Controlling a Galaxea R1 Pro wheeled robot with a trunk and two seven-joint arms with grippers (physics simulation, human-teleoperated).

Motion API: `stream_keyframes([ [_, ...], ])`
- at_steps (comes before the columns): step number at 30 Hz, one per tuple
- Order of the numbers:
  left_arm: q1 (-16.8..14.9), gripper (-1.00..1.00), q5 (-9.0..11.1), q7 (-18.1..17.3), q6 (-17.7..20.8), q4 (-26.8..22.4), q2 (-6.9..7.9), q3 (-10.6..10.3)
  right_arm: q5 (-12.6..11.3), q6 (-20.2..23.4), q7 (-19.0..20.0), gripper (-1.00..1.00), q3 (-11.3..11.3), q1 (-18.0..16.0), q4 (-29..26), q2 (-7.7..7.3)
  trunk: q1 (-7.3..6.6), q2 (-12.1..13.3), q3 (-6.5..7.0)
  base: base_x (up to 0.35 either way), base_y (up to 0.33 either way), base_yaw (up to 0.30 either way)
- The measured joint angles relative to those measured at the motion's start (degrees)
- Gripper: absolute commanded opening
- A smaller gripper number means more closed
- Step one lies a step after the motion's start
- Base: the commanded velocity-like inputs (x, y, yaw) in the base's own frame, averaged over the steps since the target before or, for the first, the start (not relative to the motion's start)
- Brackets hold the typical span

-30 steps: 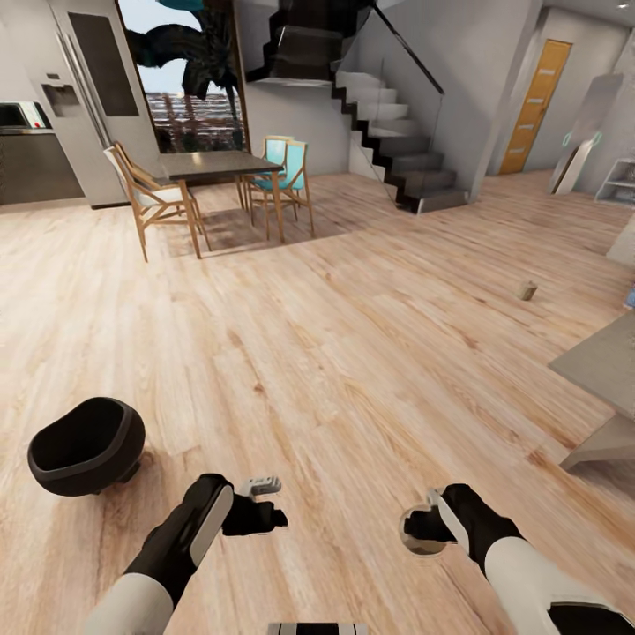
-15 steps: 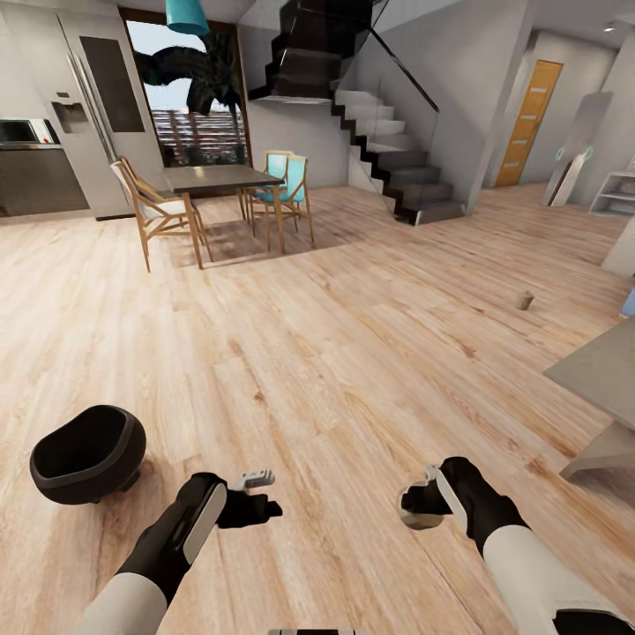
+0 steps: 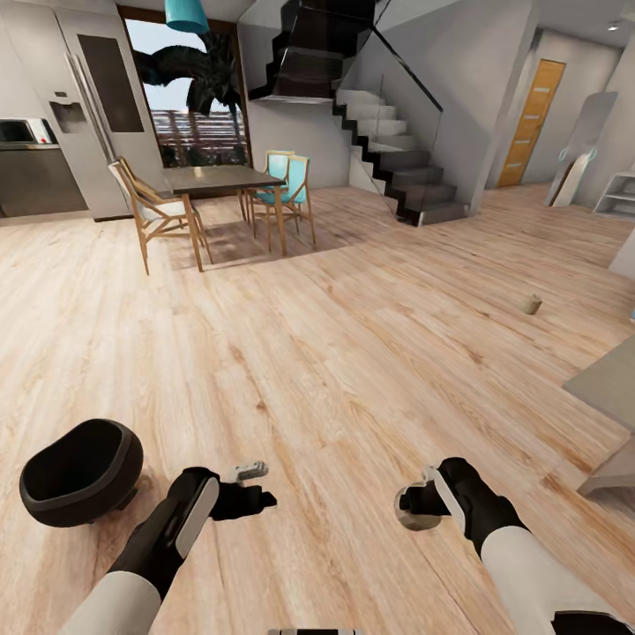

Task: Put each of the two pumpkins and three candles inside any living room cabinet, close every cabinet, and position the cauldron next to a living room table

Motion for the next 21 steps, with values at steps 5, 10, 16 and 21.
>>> stream_keyframes([
  [5, 0.01, 1.0, 0.01, -0.01, 0.0, -0.04, -0.04, -0.06, 0.08, 0.03, -0.02, -1.0, 0.08, 0.0, 0.0, 0.01, 0.0, 0.0, 0.0, 0.331, 0.011, 0.0],
  [10, 0.03, 1.0, -0.06, 0.05, 0.0, 0.0, -0.12, -0.08, 0.09, 0.06, -0.02, -1.0, 0.03, 0.0, 0.0, 0.01, 0.0, 0.0, 0.0, 0.334, 0.001, -0.001],
  [16, 0.01, 1.0, -0.08, 0.06, -0.03, 0.0, -0.14, -0.08, 0.08, -0.01, -0.01, -1.0, 0.02, 0.0, 0.0, 0.01, 0.0, 0.0, 0.11, 0.335, 0.0, -0.134],
  [21, 0.0, 1.0, -0.08, 0.14, -0.09, 0.11, -0.2, -0.22, 0.1, -0.39, -0.07, -1.0, 0.02, 0.03, 0.0, 0.0, 0.0, 0.0, 0.41, 0.335, 0.0, -0.212],
])
